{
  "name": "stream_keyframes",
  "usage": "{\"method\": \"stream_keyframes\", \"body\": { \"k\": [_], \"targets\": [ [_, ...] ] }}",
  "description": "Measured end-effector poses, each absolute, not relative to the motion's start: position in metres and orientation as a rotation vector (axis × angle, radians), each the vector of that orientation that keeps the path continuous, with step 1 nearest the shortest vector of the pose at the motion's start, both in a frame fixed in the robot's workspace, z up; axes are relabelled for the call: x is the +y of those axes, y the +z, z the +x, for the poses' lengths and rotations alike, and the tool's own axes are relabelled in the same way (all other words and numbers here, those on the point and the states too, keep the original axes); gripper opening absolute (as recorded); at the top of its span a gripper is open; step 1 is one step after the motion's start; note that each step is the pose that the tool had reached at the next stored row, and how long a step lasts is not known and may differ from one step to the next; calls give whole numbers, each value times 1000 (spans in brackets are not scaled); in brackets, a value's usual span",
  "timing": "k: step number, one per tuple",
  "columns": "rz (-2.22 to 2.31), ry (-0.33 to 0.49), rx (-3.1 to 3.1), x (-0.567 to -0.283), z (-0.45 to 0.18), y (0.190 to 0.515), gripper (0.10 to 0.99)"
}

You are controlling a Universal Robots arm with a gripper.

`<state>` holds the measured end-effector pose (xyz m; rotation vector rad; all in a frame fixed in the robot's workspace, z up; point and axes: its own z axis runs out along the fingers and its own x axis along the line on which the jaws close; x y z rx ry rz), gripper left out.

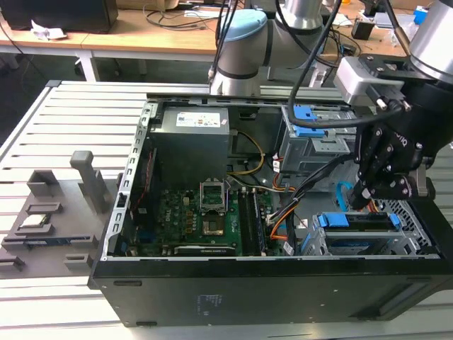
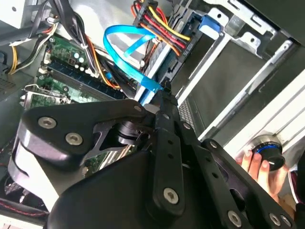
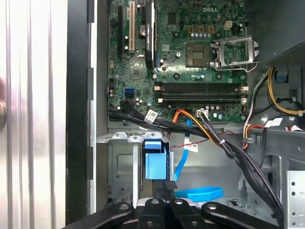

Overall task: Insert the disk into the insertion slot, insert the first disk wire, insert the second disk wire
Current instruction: 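Insert the second disk wire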

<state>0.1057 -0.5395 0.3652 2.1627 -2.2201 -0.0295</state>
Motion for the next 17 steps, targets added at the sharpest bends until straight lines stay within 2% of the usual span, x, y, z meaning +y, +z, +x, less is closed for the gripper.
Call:
{"method": "stream_keyframes", "body": {
  "k": [7, 16, 17],
  "targets": [
    [2160, -25, -2217, -543, 121, 348, 102],
    [2159, -23, -2217, -543, 121, 344, 102],
    [2159, -23, -2217, -543, 121, 344, 169]
  ]
}}
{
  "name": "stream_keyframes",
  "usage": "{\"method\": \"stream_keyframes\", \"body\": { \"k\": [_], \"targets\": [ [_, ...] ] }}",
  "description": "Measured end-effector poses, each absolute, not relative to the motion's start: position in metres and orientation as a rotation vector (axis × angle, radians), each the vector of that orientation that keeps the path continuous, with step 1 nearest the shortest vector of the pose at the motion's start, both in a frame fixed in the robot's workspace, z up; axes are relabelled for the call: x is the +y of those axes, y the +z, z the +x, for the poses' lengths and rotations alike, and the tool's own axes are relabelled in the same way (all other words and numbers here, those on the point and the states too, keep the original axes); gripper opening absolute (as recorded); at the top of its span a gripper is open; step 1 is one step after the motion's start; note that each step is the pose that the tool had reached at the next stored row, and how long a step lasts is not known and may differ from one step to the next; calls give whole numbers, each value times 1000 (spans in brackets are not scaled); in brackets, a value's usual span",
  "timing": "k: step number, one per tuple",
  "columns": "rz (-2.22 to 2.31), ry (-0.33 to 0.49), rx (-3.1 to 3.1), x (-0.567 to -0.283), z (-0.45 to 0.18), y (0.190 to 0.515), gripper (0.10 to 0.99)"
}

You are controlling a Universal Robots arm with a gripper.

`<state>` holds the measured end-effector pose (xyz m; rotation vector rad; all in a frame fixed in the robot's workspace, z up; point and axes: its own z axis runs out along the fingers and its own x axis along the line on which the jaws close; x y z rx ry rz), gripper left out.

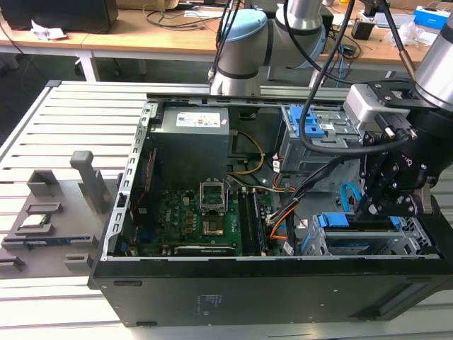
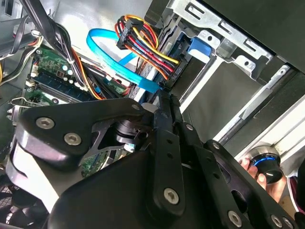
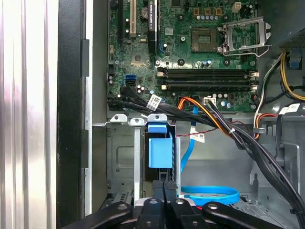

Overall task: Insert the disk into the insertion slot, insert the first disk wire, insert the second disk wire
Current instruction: 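Insert the second disk wire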

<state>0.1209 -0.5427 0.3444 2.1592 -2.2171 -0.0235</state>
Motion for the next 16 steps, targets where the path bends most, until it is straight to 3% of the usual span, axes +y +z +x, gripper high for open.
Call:
{"method": "stream_keyframes", "body": {
  "k": [8, 10, 16],
  "targets": [
    [2159, -23, -2217, -539, 121, 366, 169],
    [2159, -23, -2217, -535, 121, 375, 102],
    [2160, -26, -2218, -534, 121, 382, 102]
  ]
}}
